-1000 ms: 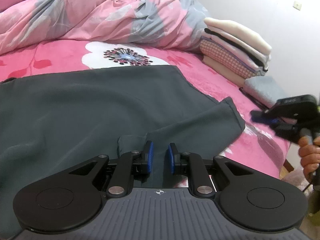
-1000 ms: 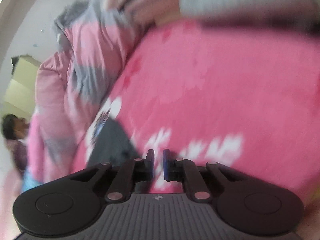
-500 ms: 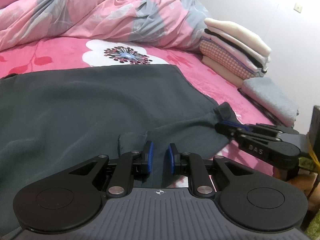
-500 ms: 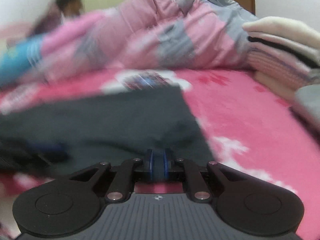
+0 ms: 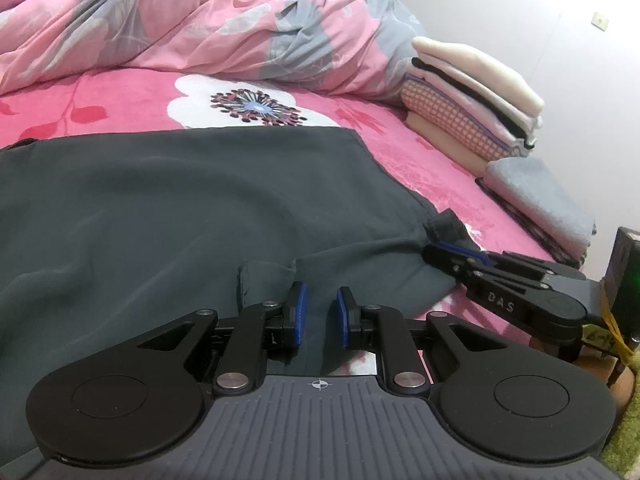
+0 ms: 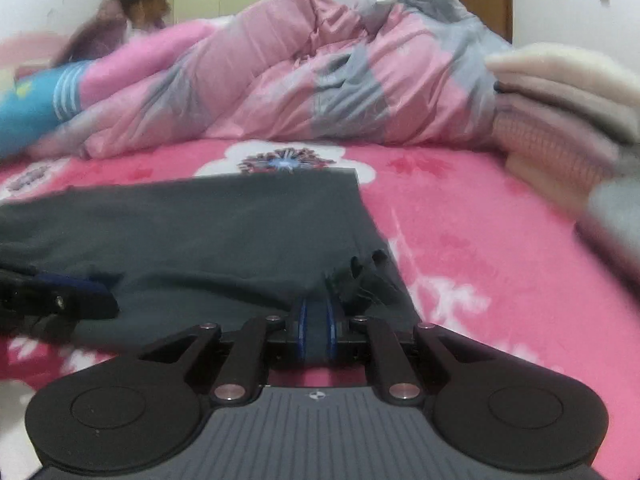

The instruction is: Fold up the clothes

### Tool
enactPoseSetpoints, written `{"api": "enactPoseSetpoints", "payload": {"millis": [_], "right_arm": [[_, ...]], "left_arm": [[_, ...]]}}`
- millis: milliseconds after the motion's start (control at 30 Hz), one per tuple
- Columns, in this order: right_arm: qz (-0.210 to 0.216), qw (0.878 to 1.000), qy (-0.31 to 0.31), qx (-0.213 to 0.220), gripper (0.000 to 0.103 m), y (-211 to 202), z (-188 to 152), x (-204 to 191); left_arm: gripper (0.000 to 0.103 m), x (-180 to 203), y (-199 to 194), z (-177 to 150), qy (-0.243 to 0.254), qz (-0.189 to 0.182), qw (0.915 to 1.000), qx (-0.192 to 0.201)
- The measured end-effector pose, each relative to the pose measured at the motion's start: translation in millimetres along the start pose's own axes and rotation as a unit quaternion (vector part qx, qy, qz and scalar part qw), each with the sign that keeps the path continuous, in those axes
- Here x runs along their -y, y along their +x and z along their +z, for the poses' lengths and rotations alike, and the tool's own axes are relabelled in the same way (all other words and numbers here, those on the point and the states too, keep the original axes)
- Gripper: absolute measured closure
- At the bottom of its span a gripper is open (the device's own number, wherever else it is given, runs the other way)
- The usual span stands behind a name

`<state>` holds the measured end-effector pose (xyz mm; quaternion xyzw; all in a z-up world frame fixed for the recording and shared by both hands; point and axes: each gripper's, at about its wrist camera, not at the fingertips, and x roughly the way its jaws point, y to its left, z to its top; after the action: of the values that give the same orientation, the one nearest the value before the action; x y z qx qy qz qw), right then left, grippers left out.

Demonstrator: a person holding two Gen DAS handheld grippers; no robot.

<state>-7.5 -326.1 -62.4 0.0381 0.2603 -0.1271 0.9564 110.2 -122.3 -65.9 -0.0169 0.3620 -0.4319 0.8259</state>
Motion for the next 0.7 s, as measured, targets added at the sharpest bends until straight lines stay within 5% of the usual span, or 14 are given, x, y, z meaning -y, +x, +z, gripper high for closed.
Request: {"api": "enactPoseSetpoints", "payload": {"millis": [700], "right_arm": [[0.06,0.995,0.079,0.014,0.092,4,-10,28]], "left_arm": [[0.079,25,-36,-1,0.05,0.052,0.9959,0.054]]}}
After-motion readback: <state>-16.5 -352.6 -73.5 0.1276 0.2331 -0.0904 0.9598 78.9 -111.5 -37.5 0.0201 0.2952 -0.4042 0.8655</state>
